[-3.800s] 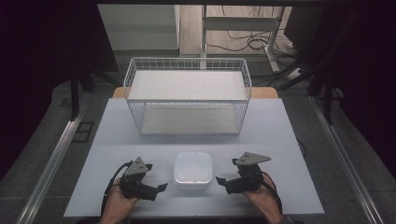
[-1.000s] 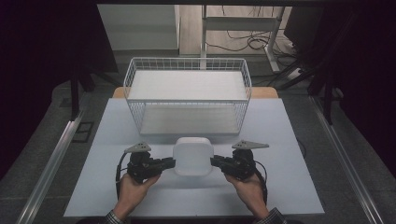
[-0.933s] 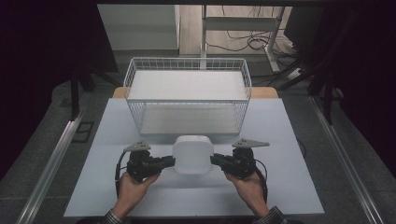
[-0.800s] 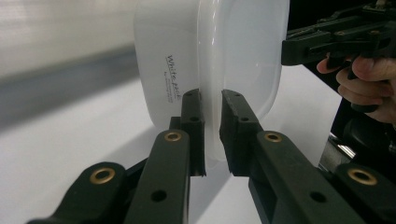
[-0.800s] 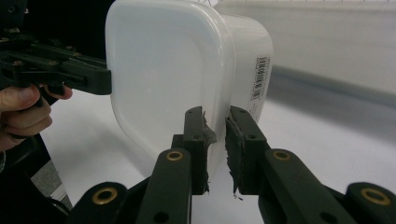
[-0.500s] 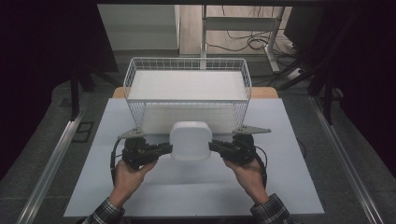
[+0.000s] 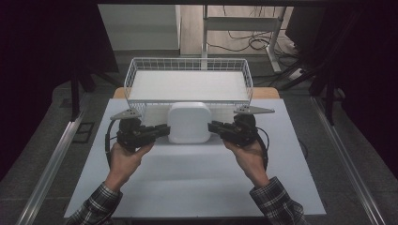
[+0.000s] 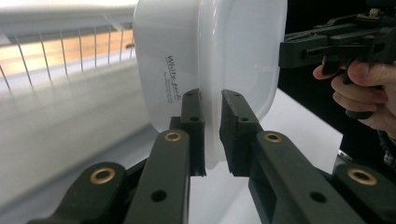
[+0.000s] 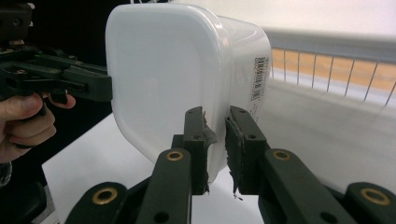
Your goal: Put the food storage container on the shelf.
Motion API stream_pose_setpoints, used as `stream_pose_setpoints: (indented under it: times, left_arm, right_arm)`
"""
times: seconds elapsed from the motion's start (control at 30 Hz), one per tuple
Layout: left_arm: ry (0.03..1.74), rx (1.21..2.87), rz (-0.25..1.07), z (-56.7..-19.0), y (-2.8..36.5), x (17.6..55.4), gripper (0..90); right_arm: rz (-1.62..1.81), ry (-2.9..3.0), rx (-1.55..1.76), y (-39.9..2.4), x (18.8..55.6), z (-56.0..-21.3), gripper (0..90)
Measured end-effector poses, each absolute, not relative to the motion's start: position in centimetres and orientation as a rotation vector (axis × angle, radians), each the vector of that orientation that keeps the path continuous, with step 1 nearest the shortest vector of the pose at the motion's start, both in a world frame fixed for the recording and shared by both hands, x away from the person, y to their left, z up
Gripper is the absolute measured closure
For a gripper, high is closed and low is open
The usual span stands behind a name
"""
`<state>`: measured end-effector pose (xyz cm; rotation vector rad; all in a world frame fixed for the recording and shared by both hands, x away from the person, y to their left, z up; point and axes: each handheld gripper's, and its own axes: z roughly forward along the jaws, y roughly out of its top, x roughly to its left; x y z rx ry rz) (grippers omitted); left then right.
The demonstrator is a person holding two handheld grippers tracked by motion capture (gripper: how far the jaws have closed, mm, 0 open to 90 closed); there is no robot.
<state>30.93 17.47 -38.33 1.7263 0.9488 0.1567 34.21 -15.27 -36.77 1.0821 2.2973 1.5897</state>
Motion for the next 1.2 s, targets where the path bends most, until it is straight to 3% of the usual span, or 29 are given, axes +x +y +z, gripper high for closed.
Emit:
stream_pose_setpoints:
  times: [0.37, 0.63, 0.93, 1.2]
  left_arm:
    - [0.927, 1.685, 0.193, -34.2, 18.2, 33.7, 80.6]
    - [0.947, 1.698, 0.195, -32.1, 18.0, 36.7, 80.4]
    - [0.998, 1.691, 0.140, -32.4, 17.8, 39.6, 78.7]
    - [1.004, 1.638, 0.109, -32.7, 17.8, 40.5, 66.4]
  right_arm:
    - [1.610, 2.219, 1.031, -14.3, 37.0, -31.7, 77.6]
    - [1.600, 2.180, 1.069, -14.0, 39.3, -30.2, 77.1]
    - [1.566, 2.169, 1.138, -13.7, 41.7, -30.2, 76.2]
    - [1.551, 2.159, 1.171, -13.2, 42.6, -30.4, 73.3]
